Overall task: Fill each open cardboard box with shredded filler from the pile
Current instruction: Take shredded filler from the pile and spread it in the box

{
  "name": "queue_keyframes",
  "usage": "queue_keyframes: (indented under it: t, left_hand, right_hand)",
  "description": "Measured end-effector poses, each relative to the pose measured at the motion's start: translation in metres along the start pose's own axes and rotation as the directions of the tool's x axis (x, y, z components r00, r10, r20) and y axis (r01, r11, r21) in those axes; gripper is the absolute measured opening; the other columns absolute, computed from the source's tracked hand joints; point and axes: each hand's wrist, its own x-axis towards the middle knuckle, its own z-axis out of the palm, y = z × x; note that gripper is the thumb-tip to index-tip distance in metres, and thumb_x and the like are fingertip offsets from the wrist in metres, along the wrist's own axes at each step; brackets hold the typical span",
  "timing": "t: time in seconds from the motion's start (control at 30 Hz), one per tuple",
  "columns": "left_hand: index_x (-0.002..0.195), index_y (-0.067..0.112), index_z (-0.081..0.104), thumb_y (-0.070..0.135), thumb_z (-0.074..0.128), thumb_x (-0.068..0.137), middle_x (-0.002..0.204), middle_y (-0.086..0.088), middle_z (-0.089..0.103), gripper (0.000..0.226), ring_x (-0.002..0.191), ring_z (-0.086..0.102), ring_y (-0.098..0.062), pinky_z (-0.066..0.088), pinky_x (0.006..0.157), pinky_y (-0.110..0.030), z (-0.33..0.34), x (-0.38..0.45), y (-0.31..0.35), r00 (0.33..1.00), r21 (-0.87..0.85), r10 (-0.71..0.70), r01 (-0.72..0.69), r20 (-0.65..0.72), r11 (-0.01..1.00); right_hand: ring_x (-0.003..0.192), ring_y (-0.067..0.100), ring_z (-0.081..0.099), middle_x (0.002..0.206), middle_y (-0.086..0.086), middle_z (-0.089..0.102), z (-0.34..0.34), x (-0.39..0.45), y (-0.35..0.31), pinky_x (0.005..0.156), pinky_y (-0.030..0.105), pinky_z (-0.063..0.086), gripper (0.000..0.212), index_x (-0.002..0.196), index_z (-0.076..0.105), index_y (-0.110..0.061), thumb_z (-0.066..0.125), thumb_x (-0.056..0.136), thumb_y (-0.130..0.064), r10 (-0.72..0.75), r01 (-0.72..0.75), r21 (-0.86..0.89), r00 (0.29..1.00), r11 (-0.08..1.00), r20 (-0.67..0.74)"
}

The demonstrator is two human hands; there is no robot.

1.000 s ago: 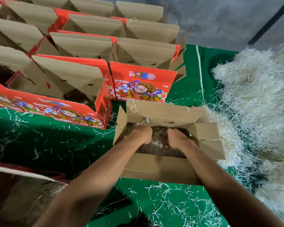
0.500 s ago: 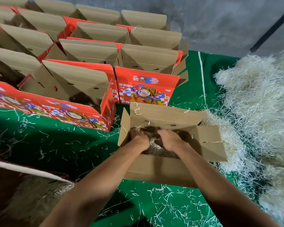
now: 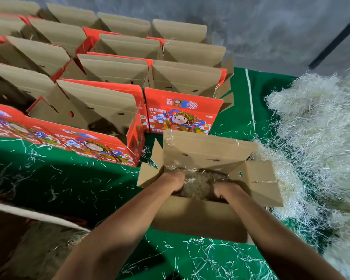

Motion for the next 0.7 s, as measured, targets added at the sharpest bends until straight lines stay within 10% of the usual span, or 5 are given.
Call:
queue_keyframes:
  t: [0.1,0.27,0.37,0.57,0.7]
  left_hand:
    - [0.114,0.025,0.067,0.006,0.054,0.091,0.117,0.0,0.067,0.032,0.104,0.063,-0.019,0.051,0.095,-0.038,-0.011,0.002,0.007,0.97,-0.244,0.115,-0.168,-0.215,0.955]
    - [0.129,0.018,0.058,0.02,0.051,0.096,0.134,-0.011,0.058,0.033,0.125,0.053,-0.031,0.044,0.103,-0.043,0.004,0.014,0.018,0.989,0.067,-0.095,0.103,-0.115,0.992]
    - [0.137,0.009,0.051,0.025,0.043,0.102,0.139,-0.017,0.051,0.039,0.128,0.048,-0.034,0.04,0.105,-0.042,0.012,0.017,0.005,0.999,-0.086,-0.049,0.05,0.013,0.995]
    - [0.09,0.018,0.067,0.011,0.054,0.091,0.089,-0.002,0.069,0.015,0.09,0.066,-0.022,0.051,0.082,-0.034,-0.004,0.011,0.006,0.979,-0.326,-0.046,-0.021,-0.198,0.945]
    - [0.125,0.013,0.057,0.008,0.039,0.1,0.132,-0.011,0.058,0.032,0.122,0.054,-0.029,0.042,0.105,-0.042,0.0,0.01,0.0,0.987,-0.215,0.026,-0.06,-0.156,0.975]
  right_hand:
    - [0.085,0.022,0.055,0.11,0.011,0.061,-0.009,-0.002,-0.005,0.077,0.032,0.044,0.038,0.128,0.055,-0.007,0.043,0.092,-0.001,-0.05,0.061,0.111,0.994,0.992,-0.098]
    - [0.105,0.031,0.062,0.115,0.012,0.065,-0.024,-0.009,-0.031,0.087,0.039,0.051,0.023,0.111,0.061,-0.014,0.053,0.089,-0.008,-0.103,0.207,0.173,0.875,0.963,-0.472]
    - [0.106,0.028,0.062,0.119,0.01,0.065,-0.015,-0.003,-0.045,0.082,0.031,0.043,0.021,0.11,0.058,-0.016,0.049,0.095,-0.007,-0.24,0.355,0.205,0.868,0.912,-0.434]
    - [0.105,0.03,0.062,0.123,0.009,0.066,0.001,0.015,-0.039,0.092,0.041,0.049,0.043,0.143,0.041,-0.028,0.051,0.102,-0.029,-0.244,0.312,0.23,0.929,0.922,-0.279]
    - [0.099,0.026,0.065,0.114,0.006,0.07,-0.006,0.015,-0.034,0.086,0.036,0.05,0.027,0.12,0.064,-0.018,0.063,0.095,-0.027,-0.226,0.318,0.254,0.915,0.913,-0.333]
